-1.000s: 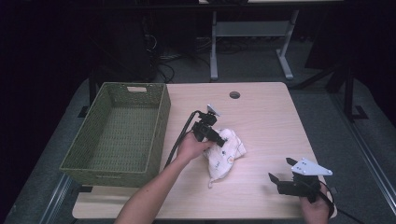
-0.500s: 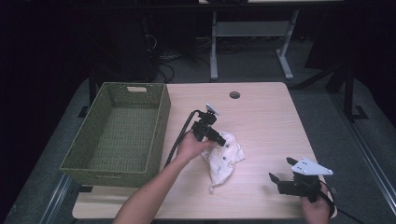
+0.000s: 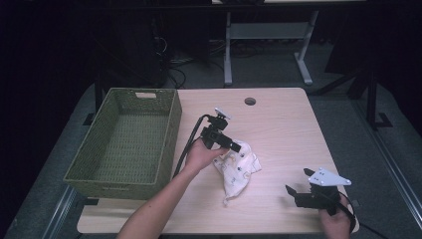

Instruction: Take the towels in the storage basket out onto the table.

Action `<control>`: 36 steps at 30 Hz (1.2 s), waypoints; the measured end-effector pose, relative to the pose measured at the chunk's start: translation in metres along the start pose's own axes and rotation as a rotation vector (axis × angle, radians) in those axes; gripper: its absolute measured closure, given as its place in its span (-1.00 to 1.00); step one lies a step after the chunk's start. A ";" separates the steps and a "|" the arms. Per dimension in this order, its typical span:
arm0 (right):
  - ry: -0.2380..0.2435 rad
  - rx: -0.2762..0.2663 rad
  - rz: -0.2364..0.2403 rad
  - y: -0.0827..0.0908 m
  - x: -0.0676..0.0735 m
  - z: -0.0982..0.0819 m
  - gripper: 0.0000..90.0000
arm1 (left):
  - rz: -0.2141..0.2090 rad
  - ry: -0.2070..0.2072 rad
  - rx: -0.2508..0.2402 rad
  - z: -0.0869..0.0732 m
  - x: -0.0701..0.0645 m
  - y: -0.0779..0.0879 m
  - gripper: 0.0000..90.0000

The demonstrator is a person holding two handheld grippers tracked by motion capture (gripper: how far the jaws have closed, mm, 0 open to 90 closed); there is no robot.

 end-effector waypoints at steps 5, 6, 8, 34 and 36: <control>-0.006 0.002 -0.002 0.000 -0.001 -0.001 -0.70 | -0.017 0.003 -0.031 -0.004 -0.002 0.004 -0.14; -0.005 0.000 -0.005 0.001 -0.001 -0.002 -0.70 | -0.015 -0.002 -0.031 -0.005 -0.002 0.005 -0.15; -0.009 -0.003 -0.007 0.002 -0.001 -0.002 -0.70 | -0.019 -0.003 -0.037 -0.008 -0.002 0.008 -0.16; -0.011 0.009 -0.010 0.001 0.002 -0.004 -0.70 | -0.018 -0.023 -0.099 -0.040 -0.004 0.029 -0.26; -0.011 0.008 -0.012 0.001 0.002 -0.004 -0.70 | -0.005 -0.034 -0.095 -0.042 -0.004 0.029 -0.27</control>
Point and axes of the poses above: each handheld gripper's, and its own axes: y roughly backward along the jaws, z roughly out of its top, x roughly to its left, the point moved 3 cm from there along -y, roughly forward along the jaws, and after that the axes turned 2 degrees about x, right-handed, at the moved point
